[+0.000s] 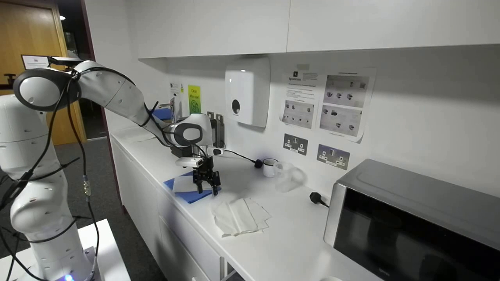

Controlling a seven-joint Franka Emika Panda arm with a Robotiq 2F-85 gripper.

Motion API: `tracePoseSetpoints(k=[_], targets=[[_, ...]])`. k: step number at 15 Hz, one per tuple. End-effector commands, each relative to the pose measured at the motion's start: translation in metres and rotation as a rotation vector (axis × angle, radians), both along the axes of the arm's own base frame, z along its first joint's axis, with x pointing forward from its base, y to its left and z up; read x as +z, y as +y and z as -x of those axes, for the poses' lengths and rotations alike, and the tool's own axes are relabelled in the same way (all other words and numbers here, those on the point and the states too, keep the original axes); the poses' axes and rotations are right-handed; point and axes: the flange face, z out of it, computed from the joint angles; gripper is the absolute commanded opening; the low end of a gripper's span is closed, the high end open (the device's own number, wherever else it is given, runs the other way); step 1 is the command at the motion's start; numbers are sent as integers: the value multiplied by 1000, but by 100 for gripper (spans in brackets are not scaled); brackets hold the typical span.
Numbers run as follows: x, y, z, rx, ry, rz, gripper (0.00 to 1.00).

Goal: Place the white napkins on the blue placemat

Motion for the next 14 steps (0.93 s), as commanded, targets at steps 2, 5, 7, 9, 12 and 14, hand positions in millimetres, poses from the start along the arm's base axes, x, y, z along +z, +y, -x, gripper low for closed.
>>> tracePoseSetpoints(k=[2,5,7,9,12,14], targets=[[-7,-5,-10,47,9,41,100],[-10,-7,-14,41,-1,66,100],[-12,-7,-18,40,-12,77,100],[-13,-7,-22,37,-18,71,100],[-17,-5,-26,19,-19,40,100],[-18,-5,-27,-4,-14,9,100]])
